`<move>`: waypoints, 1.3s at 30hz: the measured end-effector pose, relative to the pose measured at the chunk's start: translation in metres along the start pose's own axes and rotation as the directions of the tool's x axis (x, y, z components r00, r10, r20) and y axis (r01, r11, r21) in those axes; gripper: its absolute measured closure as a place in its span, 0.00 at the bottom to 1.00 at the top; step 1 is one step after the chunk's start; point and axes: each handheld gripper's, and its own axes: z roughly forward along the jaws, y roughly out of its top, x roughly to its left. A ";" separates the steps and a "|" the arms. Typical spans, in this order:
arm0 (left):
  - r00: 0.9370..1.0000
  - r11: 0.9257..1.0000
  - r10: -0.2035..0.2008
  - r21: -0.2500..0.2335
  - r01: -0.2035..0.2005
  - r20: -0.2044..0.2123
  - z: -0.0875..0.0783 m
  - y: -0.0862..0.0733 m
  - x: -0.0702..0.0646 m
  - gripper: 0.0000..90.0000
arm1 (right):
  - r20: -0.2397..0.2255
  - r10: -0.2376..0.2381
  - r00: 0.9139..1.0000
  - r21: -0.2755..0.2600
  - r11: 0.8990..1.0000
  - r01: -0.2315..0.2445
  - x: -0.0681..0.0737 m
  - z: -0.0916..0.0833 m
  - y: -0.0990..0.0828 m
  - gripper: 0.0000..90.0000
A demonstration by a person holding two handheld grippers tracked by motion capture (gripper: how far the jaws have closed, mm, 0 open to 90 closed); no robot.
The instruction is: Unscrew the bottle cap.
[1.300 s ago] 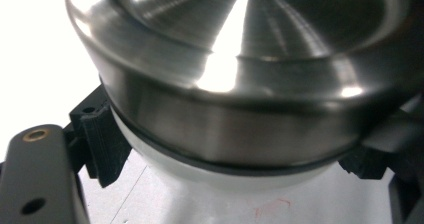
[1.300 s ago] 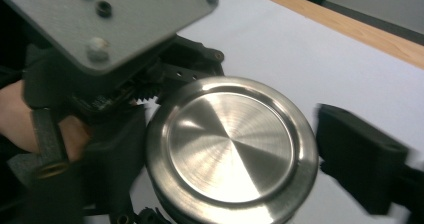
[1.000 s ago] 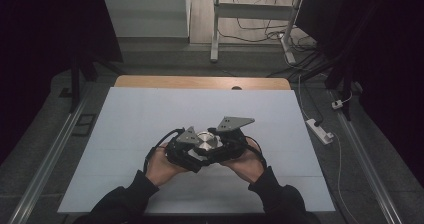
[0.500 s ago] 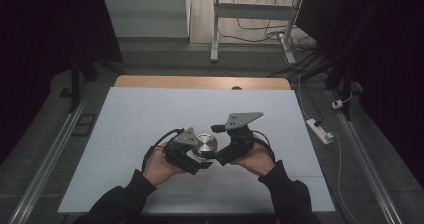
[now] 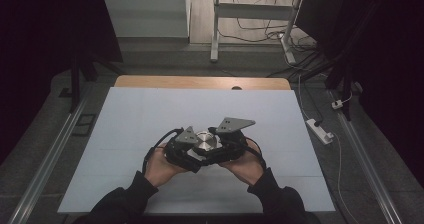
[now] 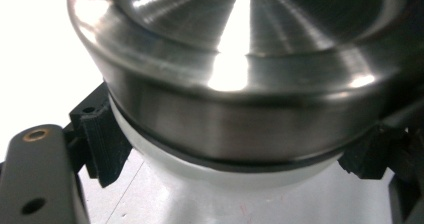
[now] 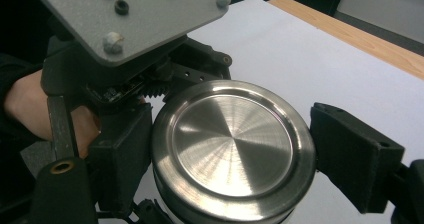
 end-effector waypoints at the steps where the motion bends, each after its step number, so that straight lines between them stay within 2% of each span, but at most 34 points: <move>1: 1.000 1.000 0.005 0.001 -0.005 0.008 0.000 0.000 0.000 0.18 | -0.009 -0.008 1.000 0.006 1.000 0.008 -0.001 0.000 0.000 0.22; 3: 0.999 1.000 0.017 -0.004 -0.017 0.036 -0.001 0.000 0.001 0.18 | -0.063 -0.021 0.998 0.006 1.000 0.021 -0.005 -0.002 0.000 0.22; 4: 0.997 0.999 0.032 -0.016 -0.031 0.071 -0.001 -0.001 0.001 0.18 | -0.090 -0.035 0.995 0.006 0.999 0.035 -0.007 -0.003 0.000 0.22; 5: 0.997 0.999 0.032 -0.016 -0.031 0.071 -0.001 -0.001 0.001 0.18 | -0.090 -0.035 0.995 0.006 0.999 0.035 -0.007 -0.003 0.000 0.22; 6: 0.994 0.999 0.040 -0.021 -0.038 0.097 -0.001 -0.001 0.001 0.18 | -0.123 -0.045 0.991 0.005 0.999 0.046 -0.009 -0.004 0.000 0.22; 7: 0.993 0.999 0.046 -0.023 -0.043 0.113 -0.001 -0.001 0.000 0.18 | -0.165 -0.062 0.984 0.003 0.998 0.063 -0.012 -0.006 0.000 0.22; 8: 0.989 0.998 0.060 -0.028 -0.057 0.132 -0.002 -0.001 0.000 0.18 | -0.228 -0.101 0.968 -0.011 0.995 0.101 -0.017 -0.008 -0.001 0.22; 9: 0.986 0.997 0.074 -0.031 -0.070 0.152 -0.002 -0.001 -0.001 0.18 | -0.267 -0.118 0.956 -0.021 0.993 0.117 -0.019 -0.010 -0.002 0.22; 11: 0.978 0.994 0.107 -0.032 -0.103 0.178 -0.001 0.000 -0.003 0.18 | -0.327 -0.148 0.933 -0.036 0.989 0.144 -0.023 -0.012 -0.004 0.21; 12: 0.976 0.993 0.118 -0.026 -0.115 0.184 -0.001 0.001 -0.004 0.18 | -0.345 -0.149 0.927 -0.038 0.989 0.145 -0.025 -0.013 -0.005 0.21; 13: 0.976 0.993 0.119 -0.025 -0.117 0.181 -0.001 0.001 -0.005 0.18 | -0.346 -0.140 0.928 -0.032 0.990 0.137 -0.025 -0.014 -0.005 0.19; 16: 0.984 0.995 0.096 -0.024 -0.093 0.151 -0.002 0.002 -0.005 0.18 | -0.277 -0.112 0.954 -0.021 0.994 0.111 -0.022 -0.019 -0.001 0.11; 18: 0.991 0.998 0.063 -0.026 -0.061 0.119 -0.003 0.001 -0.003 0.18 | -0.221 -0.085 0.972 -0.012 0.996 0.084 -0.019 -0.021 0.003 0.07; 19: 0.997 0.999 0.029 -0.029 -0.027 0.075 -0.004 0.000 -0.001 0.18 | -0.182 -0.068 0.981 -0.008 0.998 0.067 -0.016 -0.022 0.004 0.07; 20: 0.998 0.999 0.013 -0.030 -0.012 0.054 -0.004 -0.001 0.000 0.18 | -0.143 -0.046 0.989 -0.003 0.999 0.046 -0.014 -0.022 0.005 0.07; 21: 0.998 0.999 0.013 -0.030 -0.012 0.054 -0.004 -0.001 0.000 0.18 | -0.111 -0.027 0.994 0.003 1.000 0.027 -0.013 -0.021 0.006 0.07; 22: 0.999 1.000 0.008 -0.027 -0.007 0.037 -0.005 -0.001 0.001 0.18 | -0.073 -0.005 0.997 0.012 1.000 0.005 -0.011 -0.019 0.006 0.07; 23: 1.000 0.999 -0.010 -0.033 0.011 0.024 -0.005 -0.001 0.002 0.18 | -0.073 -0.005 0.997 0.012 1.000 0.005 -0.011 -0.019 0.006 0.07; 24: 1.000 0.999 -0.018 -0.033 0.019 0.016 -0.005 -0.002 0.002 0.18 | -0.044 0.016 0.999 0.018 1.000 -0.015 -0.009 -0.017 0.006 0.07; 26: 1.000 1.000 -0.019 -0.024 0.019 -0.002 -0.005 -0.001 0.002 0.18 | -0.008 0.039 0.999 0.009 0.999 -0.038 -0.002 -0.010 0.005 0.08; 29: 1.000 0.999 -0.023 -0.028 0.023 -0.010 -0.004 0.000 -0.001 0.18 | 0.012 0.042 0.999 0.004 0.999 -0.042 0.002 -0.007 0.005 0.13; 30: 1.000 1.000 -0.014 -0.024 0.014 -0.006 -0.004 0.000 -0.001 0.18 | 0.017 0.041 0.999 0.003 0.999 -0.041 0.003 -0.005 0.005 0.16; 31: 1.000 0.999 -0.026 -0.042 0.026 -0.005 -0.003 0.001 -0.003 0.18 | 0.012 0.040 0.999 -0.003 0.999 -0.040 0.004 -0.004 0.003 0.22; 33: 1.000 0.999 -0.024 -0.038 0.024 0.001 -0.004 0.001 -0.003 0.18 | -0.001 0.041 0.999 -0.014 0.999 -0.041 0.003 -0.004 0.002 0.22; 34: 1.000 1.000 -0.002 -0.022 0.003 0.012 -0.005 0.001 -0.002 0.18 | -0.001 0.041 0.999 -0.014 0.999 -0.041 0.003 -0.004 0.002 0.22; 35: 1.000 1.000 -0.004 -0.028 0.004 0.019 -0.005 0.001 -0.003 0.18 | -0.012 0.032 0.999 -0.008 0.999 -0.032 0.002 -0.004 0.002 0.22; 36: 0.999 1.000 0.013 -0.023 -0.012 0.036 -0.005 0.001 -0.002 0.18 | -0.028 0.019 0.999 -0.001 1.000 -0.019 0.001 -0.005 0.003 0.22; 37: 0.998 0.999 0.012 -0.032 -0.010 0.060 -0.005 0.001 -0.001 0.18 | -0.077 -0.009 0.997 0.004 1.000 0.009 -0.002 -0.006 0.003 0.22; 38: 0.992 0.998 0.049 -0.033 -0.046 0.115 -0.006 0.000 0.001 0.18 | -0.114 -0.025 0.993 0.002 1.000 0.025 -0.004 -0.007 0.003 0.22; 39: 0.989 0.998 0.056 -0.041 -0.051 0.138 -0.006 -0.001 0.000 0.18 | -0.157 -0.043 0.987 0.006 0.999 0.045 -0.008 -0.009 0.003 0.22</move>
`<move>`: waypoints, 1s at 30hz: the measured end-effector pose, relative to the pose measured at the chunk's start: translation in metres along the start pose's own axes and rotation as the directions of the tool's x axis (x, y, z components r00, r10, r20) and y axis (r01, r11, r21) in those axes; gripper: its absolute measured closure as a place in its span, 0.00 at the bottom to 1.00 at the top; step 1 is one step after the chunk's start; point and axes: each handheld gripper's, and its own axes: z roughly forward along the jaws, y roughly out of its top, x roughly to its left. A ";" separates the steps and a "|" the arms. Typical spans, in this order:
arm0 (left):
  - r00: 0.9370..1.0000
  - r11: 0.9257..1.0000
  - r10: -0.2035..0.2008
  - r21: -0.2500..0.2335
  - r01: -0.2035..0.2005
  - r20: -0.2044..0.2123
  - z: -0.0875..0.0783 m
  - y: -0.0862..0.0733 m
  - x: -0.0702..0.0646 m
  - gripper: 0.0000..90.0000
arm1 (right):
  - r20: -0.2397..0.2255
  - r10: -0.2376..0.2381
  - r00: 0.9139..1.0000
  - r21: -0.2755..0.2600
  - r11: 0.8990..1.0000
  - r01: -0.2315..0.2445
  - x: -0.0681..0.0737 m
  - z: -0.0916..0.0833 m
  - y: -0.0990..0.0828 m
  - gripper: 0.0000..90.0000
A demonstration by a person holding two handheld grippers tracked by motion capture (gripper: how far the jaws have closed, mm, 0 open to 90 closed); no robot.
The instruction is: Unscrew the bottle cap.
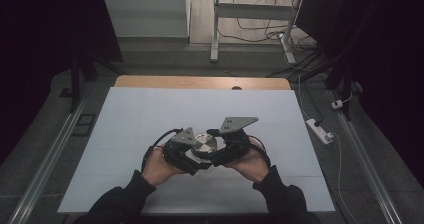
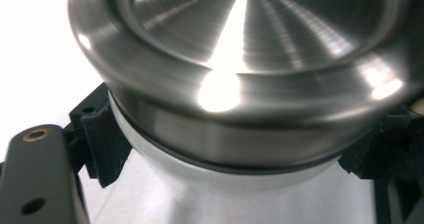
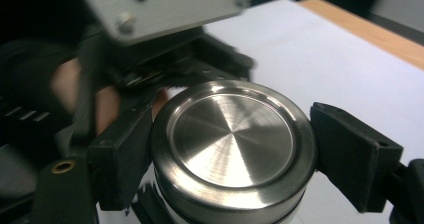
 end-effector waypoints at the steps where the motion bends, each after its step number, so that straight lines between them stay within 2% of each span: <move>1: 1.000 1.000 0.000 0.000 0.000 0.000 0.000 0.000 0.000 0.18 | -0.043 -0.007 0.999 0.002 1.000 0.008 -0.003 -0.002 -0.001 0.22; 2: 1.000 1.000 0.021 0.009 -0.022 0.020 0.000 0.000 0.000 0.18 | -0.084 -0.016 0.996 0.003 1.000 0.017 -0.006 -0.003 -0.001 0.22; 4: 0.999 1.000 0.028 0.012 -0.029 0.032 0.003 0.001 -0.002 0.18 | -0.142 -0.021 0.990 0.012 1.000 0.023 -0.012 -0.006 -0.004 0.22; 6: 1.000 1.000 0.020 0.021 -0.020 0.022 0.004 0.002 -0.003 0.18 | -0.150 -0.005 0.989 0.012 1.000 0.007 -0.014 -0.006 -0.005 0.22; 7: 1.000 1.000 0.005 0.013 -0.005 0.011 0.005 0.002 -0.003 0.18 | -0.118 0.030 0.993 0.010 1.000 -0.029 -0.015 -0.008 -0.005 0.16; 8: 1.000 1.000 0.006 0.022 -0.006 -0.003 0.004 0.002 -0.002 0.18 | -0.098 0.046 0.994 0.006 0.999 -0.045 -0.014 -0.009 -0.004 0.13; 9: 1.000 1.000 -0.005 0.026 0.005 -0.018 0.004 0.001 -0.001 0.18 | -0.076 0.054 0.996 0.006 0.999 -0.054 -0.012 -0.009 -0.003 0.11; 10: 0.999 0.999 -0.029 0.012 0.029 -0.036 0.004 0.001 -0.001 0.18 | -0.076 0.054 0.996 0.006 0.999 -0.054 -0.012 -0.009 -0.003 0.11; 12: 0.997 0.999 -0.046 0.012 0.047 -0.069 0.002 0.000 0.001 0.18 | -0.010 0.055 0.998 0.004 0.998 -0.055 -0.005 -0.008 0.001 0.09; 14: 0.994 0.998 -0.054 0.010 0.055 -0.098 0.002 0.001 0.000 0.18 | 0.069 0.048 0.996 0.004 0.999 -0.048 0.002 -0.002 0.002 0.09; 15: 0.992 0.998 -0.056 0.011 0.058 -0.112 0.002 0.001 -0.001 0.18 | 0.069 0.048 0.996 0.004 0.999 -0.048 0.002 -0.002 0.002 0.09; 17: 0.990 0.998 -0.069 0.005 0.070 -0.119 0.003 0.002 -0.002 0.18 | 0.134 0.051 0.990 -0.007 0.999 -0.050 0.007 0.006 0.001 0.10; 20: 0.989 0.998 -0.068 0.006 0.070 -0.133 0.003 0.003 -0.004 0.18 | 0.157 0.036 0.987 -0.014 0.999 -0.034 0.010 0.011 -0.003 0.19; 22: 0.990 0.998 -0.066 0.002 0.067 -0.123 0.002 0.004 -0.004 0.18 | 0.167 0.024 0.986 -0.019 1.000 -0.021 0.011 0.012 -0.004 0.20; 24: 0.992 0.998 -0.062 0.001 0.062 -0.112 0.002 0.004 -0.004 0.18 | 0.161 0.026 0.987 -0.031 0.999 -0.022 0.011 0.011 -0.004 0.21; 25: 0.994 0.998 -0.056 -0.002 0.056 -0.098 0.001 0.003 -0.003 0.18 | 0.139 0.022 0.990 -0.027 0.999 -0.018 0.010 0.009 -0.004 0.21; 26: 0.998 0.999 -0.038 -0.005 0.038 -0.053 0.000 0.002 -0.001 0.18 | 0.120 0.022 0.993 -0.024 1.000 -0.019 0.009 0.008 -0.003 0.21; 27: 0.998 0.999 -0.038 -0.005 0.038 -0.053 0.000 0.002 -0.001 0.18 | 0.120 0.022 0.993 -0.024 1.000 -0.019 0.009 0.008 -0.003 0.21; 28: 0.999 1.000 -0.030 -0.009 0.029 -0.027 0.000 0.001 0.000 0.18 | 0.065 0.013 0.998 -0.019 1.000 -0.012 0.006 0.007 -0.004 0.21; 29: 1.000 1.000 -0.008 -0.009 0.008 0.013 0.000 0.000 0.001 0.18 | 0.036 0.011 0.999 -0.019 1.000 -0.010 0.004 0.006 -0.004 0.21; 30: 1.000 1.000 -0.008 -0.009 0.008 0.013 0.000 0.000 0.001 0.18 | 0.010 0.009 1.000 -0.015 1.000 -0.009 0.002 0.005 -0.005 0.21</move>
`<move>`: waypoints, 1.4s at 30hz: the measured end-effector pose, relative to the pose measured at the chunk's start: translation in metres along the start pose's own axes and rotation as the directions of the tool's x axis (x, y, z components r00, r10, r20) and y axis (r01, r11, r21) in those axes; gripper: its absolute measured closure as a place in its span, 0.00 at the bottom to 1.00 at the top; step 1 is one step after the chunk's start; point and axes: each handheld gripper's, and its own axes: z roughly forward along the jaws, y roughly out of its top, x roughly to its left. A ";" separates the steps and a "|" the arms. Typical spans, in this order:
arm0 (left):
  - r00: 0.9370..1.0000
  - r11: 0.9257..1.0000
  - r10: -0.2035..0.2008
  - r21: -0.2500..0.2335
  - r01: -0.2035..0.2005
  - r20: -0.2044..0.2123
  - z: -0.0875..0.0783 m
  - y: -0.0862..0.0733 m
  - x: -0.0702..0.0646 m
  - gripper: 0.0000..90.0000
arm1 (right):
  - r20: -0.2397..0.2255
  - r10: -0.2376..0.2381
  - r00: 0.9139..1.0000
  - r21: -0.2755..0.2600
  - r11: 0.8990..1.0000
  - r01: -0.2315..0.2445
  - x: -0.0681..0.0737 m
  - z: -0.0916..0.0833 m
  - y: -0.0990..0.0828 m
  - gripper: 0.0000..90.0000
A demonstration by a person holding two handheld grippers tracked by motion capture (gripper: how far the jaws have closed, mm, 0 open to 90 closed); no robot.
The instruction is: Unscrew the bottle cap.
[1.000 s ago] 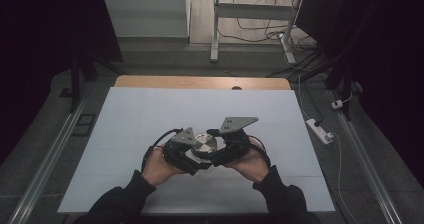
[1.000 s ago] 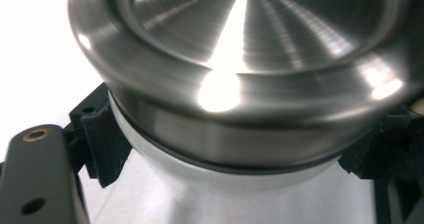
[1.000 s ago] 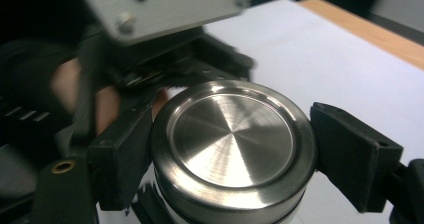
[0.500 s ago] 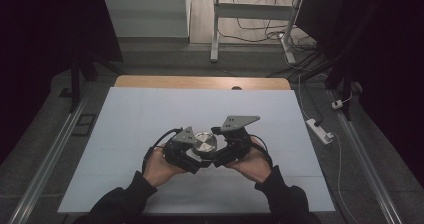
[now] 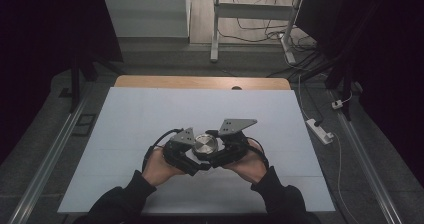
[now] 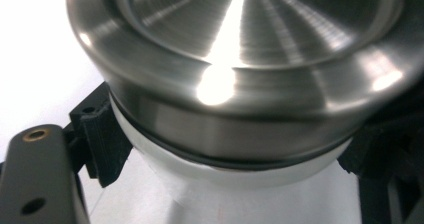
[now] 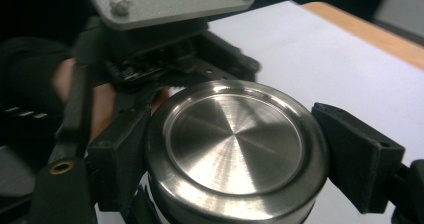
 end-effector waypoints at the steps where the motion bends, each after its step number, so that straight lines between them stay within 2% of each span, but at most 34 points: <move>1: 1.000 1.000 -0.002 -0.003 0.002 0.017 0.001 0.000 0.000 0.18 | -0.031 -0.001 1.000 0.000 1.000 0.001 -0.002 0.000 -0.001 0.21; 2: 1.000 1.000 0.009 0.002 -0.009 0.029 0.001 -0.001 0.000 0.18 | -0.031 -0.001 1.000 0.000 1.000 0.001 -0.002 0.000 -0.001 0.21; 6: 0.998 0.999 0.031 0.012 -0.031 0.056 0.004 -0.002 0.001 0.18 | -0.096 -0.023 0.995 0.005 1.000 0.023 -0.006 -0.001 -0.003 0.21; 10: 0.996 0.998 0.051 0.022 -0.053 0.071 0.004 -0.003 0.000 0.18 | -0.112 -0.026 0.993 -0.007 1.000 0.026 -0.007 -0.001 -0.004 0.22; 15: 0.996 0.998 0.054 0.024 -0.056 0.074 0.005 -0.003 0.001 0.18 | -0.115 -0.028 0.993 -0.029 0.999 0.025 -0.008 -0.005 -0.002 0.22; 22: 0.997 0.998 0.051 0.030 -0.052 0.051 0.005 -0.003 0.002 0.18 | -0.099 -0.034 0.995 -0.042 0.999 0.030 -0.007 -0.007 -0.001 0.22; 29: 0.998 0.998 0.052 0.032 -0.053 0.041 0.003 -0.005 0.003 0.18 | -0.053 -0.019 0.998 -0.060 0.998 0.016 -0.010 -0.014 0.000 0.22; 42: 1.000 1.000 0.005 0.021 -0.004 -0.018 -0.003 -0.009 0.011 0.18 | -0.019 -0.008 1.000 -0.077 0.997 0.006 -0.014 -0.025 -0.001 0.22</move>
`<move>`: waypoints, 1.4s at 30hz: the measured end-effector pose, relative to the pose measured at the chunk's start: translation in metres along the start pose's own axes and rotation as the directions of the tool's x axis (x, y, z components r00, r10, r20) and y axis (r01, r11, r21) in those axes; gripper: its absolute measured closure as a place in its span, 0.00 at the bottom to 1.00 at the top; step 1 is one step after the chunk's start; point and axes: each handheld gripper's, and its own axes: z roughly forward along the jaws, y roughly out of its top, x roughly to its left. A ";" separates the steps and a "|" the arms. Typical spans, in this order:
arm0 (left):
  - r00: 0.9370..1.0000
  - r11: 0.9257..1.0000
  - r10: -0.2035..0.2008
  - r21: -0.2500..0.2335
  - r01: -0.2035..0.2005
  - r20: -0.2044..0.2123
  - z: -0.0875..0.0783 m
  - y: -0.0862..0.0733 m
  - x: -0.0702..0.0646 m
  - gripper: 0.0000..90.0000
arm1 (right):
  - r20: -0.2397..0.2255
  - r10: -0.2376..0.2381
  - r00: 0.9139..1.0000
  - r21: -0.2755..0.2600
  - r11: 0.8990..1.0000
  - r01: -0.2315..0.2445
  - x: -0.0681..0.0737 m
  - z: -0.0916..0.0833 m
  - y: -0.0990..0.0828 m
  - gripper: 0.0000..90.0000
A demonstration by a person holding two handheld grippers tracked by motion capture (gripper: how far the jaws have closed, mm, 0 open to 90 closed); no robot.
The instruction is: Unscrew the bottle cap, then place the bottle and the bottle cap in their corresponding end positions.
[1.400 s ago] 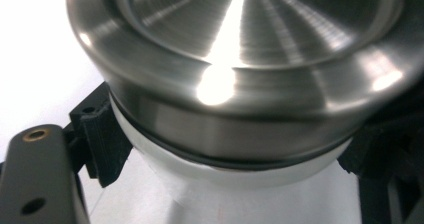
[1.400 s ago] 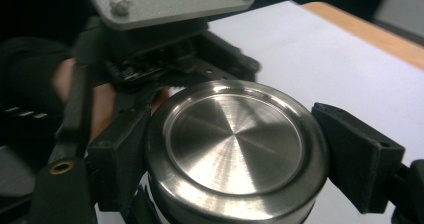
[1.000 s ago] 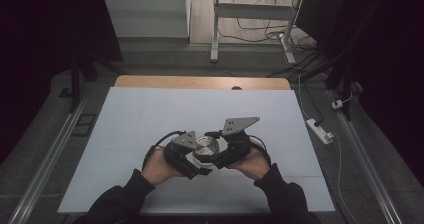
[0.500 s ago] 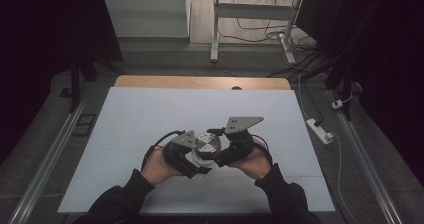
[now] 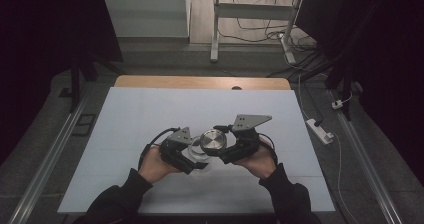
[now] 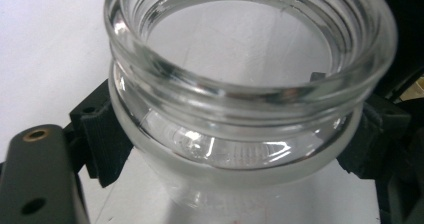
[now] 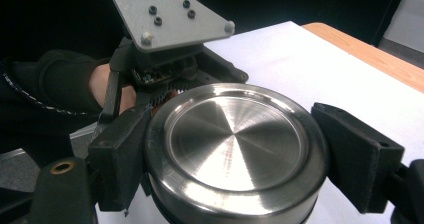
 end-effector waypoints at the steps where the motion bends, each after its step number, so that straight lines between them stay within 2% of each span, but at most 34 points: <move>1: 1.000 1.000 -0.002 -0.001 0.002 -0.004 -0.001 0.000 0.001 0.18 | 0.000 0.000 1.000 0.000 1.000 0.000 0.000 0.000 0.000 0.22; 12: 0.997 0.999 -0.041 -0.010 0.040 -0.068 -0.010 -0.005 0.012 0.18 | 0.033 0.004 0.999 0.002 1.000 -0.004 -0.001 -0.008 -0.002 0.22; 18: 0.995 0.998 -0.056 -0.012 0.055 -0.087 -0.012 -0.005 0.016 0.18 | 0.040 0.000 0.999 0.008 1.000 0.000 0.001 -0.009 -0.004 0.22; 24: 0.990 0.997 -0.077 -0.019 0.075 -0.117 -0.013 -0.005 0.020 0.18 | 0.046 -0.002 0.999 0.005 1.000 0.002 0.006 -0.011 -0.004 0.22; 42: 0.984 0.997 -0.079 -0.040 0.073 -0.161 -0.015 0.003 0.032 0.18 | 0.049 -0.018 0.999 0.004 1.000 0.018 0.019 -0.013 -0.013 0.22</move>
